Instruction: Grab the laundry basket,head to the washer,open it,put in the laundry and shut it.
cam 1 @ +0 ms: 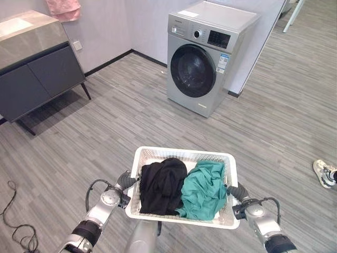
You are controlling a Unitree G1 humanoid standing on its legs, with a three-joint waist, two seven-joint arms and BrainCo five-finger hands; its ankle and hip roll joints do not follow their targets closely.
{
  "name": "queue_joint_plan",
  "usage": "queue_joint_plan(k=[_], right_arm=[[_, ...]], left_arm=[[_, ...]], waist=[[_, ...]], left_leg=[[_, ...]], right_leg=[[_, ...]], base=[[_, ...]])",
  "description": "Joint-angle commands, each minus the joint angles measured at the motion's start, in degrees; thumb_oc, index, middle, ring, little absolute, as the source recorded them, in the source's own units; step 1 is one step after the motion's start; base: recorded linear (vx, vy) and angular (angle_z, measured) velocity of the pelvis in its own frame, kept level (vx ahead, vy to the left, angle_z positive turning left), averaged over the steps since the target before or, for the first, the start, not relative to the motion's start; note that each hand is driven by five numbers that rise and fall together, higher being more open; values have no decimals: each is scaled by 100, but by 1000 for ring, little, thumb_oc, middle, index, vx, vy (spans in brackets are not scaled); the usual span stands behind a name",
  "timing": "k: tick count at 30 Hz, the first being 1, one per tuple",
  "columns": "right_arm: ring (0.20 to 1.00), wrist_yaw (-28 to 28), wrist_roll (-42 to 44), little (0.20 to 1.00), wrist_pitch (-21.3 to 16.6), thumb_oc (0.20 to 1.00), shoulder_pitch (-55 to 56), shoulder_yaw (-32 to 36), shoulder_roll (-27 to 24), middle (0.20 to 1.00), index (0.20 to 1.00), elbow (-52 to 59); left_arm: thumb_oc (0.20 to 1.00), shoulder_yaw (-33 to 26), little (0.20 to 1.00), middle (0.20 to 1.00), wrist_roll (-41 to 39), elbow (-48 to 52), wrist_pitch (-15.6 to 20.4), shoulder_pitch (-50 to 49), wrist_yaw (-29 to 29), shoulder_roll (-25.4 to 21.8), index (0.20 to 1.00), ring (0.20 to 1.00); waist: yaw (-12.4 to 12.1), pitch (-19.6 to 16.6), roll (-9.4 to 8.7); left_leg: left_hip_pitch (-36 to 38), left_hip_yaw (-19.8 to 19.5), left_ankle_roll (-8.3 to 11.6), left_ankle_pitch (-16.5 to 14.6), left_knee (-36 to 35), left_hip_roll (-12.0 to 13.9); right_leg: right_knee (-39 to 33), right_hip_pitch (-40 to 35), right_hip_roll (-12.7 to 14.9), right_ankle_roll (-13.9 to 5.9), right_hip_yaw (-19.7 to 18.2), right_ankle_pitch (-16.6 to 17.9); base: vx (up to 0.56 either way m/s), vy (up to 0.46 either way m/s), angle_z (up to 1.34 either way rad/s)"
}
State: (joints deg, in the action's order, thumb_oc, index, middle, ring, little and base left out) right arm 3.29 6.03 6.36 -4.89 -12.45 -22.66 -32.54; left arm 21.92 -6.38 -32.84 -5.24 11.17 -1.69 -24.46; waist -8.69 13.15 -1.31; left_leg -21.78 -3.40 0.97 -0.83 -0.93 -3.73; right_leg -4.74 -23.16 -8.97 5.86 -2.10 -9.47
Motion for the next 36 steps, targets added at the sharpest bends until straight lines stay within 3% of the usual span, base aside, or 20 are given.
queue_joint_plan(k=[1, 2, 4, 6, 7, 8, 9, 10, 11, 12, 15, 16, 17, 20, 22, 24, 31, 36], right_arm=[[200, 86, 103, 200, -431, 200, -260, 360, -224, 200, 200, 233], [200, 68, 95, 200, -455, 200, -290, 320, -192, 200, 200, 139], [200, 50, 124, 200, -472, 200, -269, 322, -113, 200, 200, 131], [200, -5, 140, 200, -493, 200, -215, 288, 4, 200, 200, 19], [200, -59, 180, 200, -489, 200, -198, 287, 50, 200, 200, -28], [200, -60, 181, 200, -489, 200, -195, 287, 48, 200, 200, -29], [200, -66, 231, 200, -506, 200, -162, 303, 72, 200, 200, -27], [200, -79, 227, 200, -511, 200, -121, 339, 97, 200, 200, 18], [200, -93, 207, 200, -519, 200, -72, 355, 86, 200, 200, 15], [200, -93, 207, 200, -519, 200, -72, 355, 86, 200, 200, 15], [200, -145, 217, 200, -519, 200, 27, 439, -60, 200, 200, 93], [200, -145, 217, 200, -519, 200, 31, 439, -61, 200, 200, 94], [200, -114, 296, 200, -567, 200, 15, 475, -85, 200, 200, 130], [200, -84, 311, 200, -600, 200, -10, 491, -99, 200, 200, 142], [200, -77, 350, 200, -641, 200, 104, 629, -146, 200, 200, 186], [200, -56, 374, 200, -681, 200, 157, 693, -202, 200, 200, 91], [200, -56, 513, 200, -715, 200, 293, 781, -289, 200, 200, -126], [200, -77, 552, 200, -747, 200, 390, 783, -240, 200, 200, -163]], left_arm=[[200, -166, 200, 200, -90, 262, 366, 474, -227, -275, 200, 200], [200, -153, 200, 200, -102, 236, 374, 476, -217, -276, 200, 200], [200, -176, 200, 200, -124, 204, 398, 424, -229, -310, 200, 200], [200, -182, 200, 200, -127, 110, 400, 381, -234, -361, 200, 200], [200, -160, 200, 200, -134, 142, 402, 356, -214, -420, 200, 200], [200, -158, 200, 200, -134, 141, 402, 354, -214, -418, 200, 200], [200, -133, 200, 200, -118, 147, 389, 369, -213, -433, 200, 200], [200, -165, 200, 200, -107, 174, 372, 353, -225, -443, 200, 200], [200, -178, 200, 200, -96, 184, 363, 347, -229, -438, 200, 200], [200, -179, 200, 200, -96, 185, 363, 347, -229, -438, 200, 200], [200, -189, 200, 200, -123, 232, 405, 317, -162, -454, 200, 200], [200, -188, 200, 200, -123, 230, 407, 315, -162, -452, 200, 200], [200, -179, 200, 200, -114, 151, 436, 314, -182, -425, 200, 200], [200, -178, 200, 200, -59, 73, 446, 340, -236, -382, 200, 200], [200, -159, 200, 200, 14, 36, 462, 407, -266, -344, 200, 200], [200, -150, 200, 200, 54, 12, 487, 428, -272, -284, 200, 200], [200, -127, 200, 200, -22, -77, 510, 407, -262, -141, 200, 200], [200, -122, 200, 200, -93, -115, 519, 302, -242, -25, 200, 200]], waist=[[-155, -409, 67], [-179, -459, 72], [-195, -554, -16], [-247, -675, -136], [-131, -593, -99], [-129, -601, -120], [-33, -546, -75], [97, -495, 101], [158, -483, 141], [164, -477, 136], [389, -476, 221], [400, -466, 229], [468, -434, 234], [520, -369, 232], [598, -380, 125], [602, -462, 93], [616, -754, 66], [609, -843, 98]], left_leg=[[863, -159, 133, 1068, -124, 356], [902, -203, 111, 1199, -31, 337], [941, -48, 29, 1136, 219, 280], [1112, 75, -166, 871, 356, 151], [1300, 90, -316, 713, 409, 142], [1305, 93, -319, 688, 408, 118], [1398, 61, -391, 588, 448, 102], [1711, 0, -503, 430, 399, 185], [1888, -46, -536, 363, 325, 170], [1894, -51, -537, 365, 323, 164], [2274, -115, -499, 109, 229, 195], [2296, -127, -497, 98, 227, 201], [2439, -175, -394, -42, 203, 220], [2602, -205, -328, -173, 209, 225], [2730, -236, -274, -386, 311, 185], [2787, -251, -202, -449, 367, 255], [2953, -419, -22, -374, 63, 530], [3074, -410, 38, -329, -124, 659]], right_leg=[[545, 653, 473, -721, 133, -33], [675, 622, 498, -733, 74, -88], [961, 581, 626, -853, 85, -32], [1888, 878, 792, -1200, 111, 471], [3205, 1501, 816, -1557, 67, 1354], [3214, 1498, 840, -1559, 70, 1326], [3754, 1704, 822, -1653, 29, 1633], [4313, 2191, 881, -1624, 176, 1487], [4254, 2405, 1084, -1519, 331, 1277], [4259, 2399, 1090, -1519, 335, 1270], [2910, 2762, 1269, -1249, 623, 639], [2885, 2724, 1264, -1246, 638, 636], [1779, 2980, 1419, -1286, 609, 792], [1168, 3065, 1530, -1381, 667, 1129], [932, 2896, 1543, -1405, 495, 1303], [892, 2734, 1540, -1391, 611, 1356], [347, 2261, 1362, -1277, 960, 1324], [158, 2063, 1243, -1227, 924, 1240]], base=[[437, 187, -85], [441, 190, -76], [435, 192, -42], [407, 222, -55], [300, 188, -58], [259, 191, -35], [222, 181, 9], [306, 227, 24], [220, 156, 26], [186, 78, 27], [262, 8, 25], [222, -116, 6], [192, -125, 6], [141, -95, 5], [213, -155, 11], [192, -142, 45], [127, -123, 31], [46, -35, 11]])
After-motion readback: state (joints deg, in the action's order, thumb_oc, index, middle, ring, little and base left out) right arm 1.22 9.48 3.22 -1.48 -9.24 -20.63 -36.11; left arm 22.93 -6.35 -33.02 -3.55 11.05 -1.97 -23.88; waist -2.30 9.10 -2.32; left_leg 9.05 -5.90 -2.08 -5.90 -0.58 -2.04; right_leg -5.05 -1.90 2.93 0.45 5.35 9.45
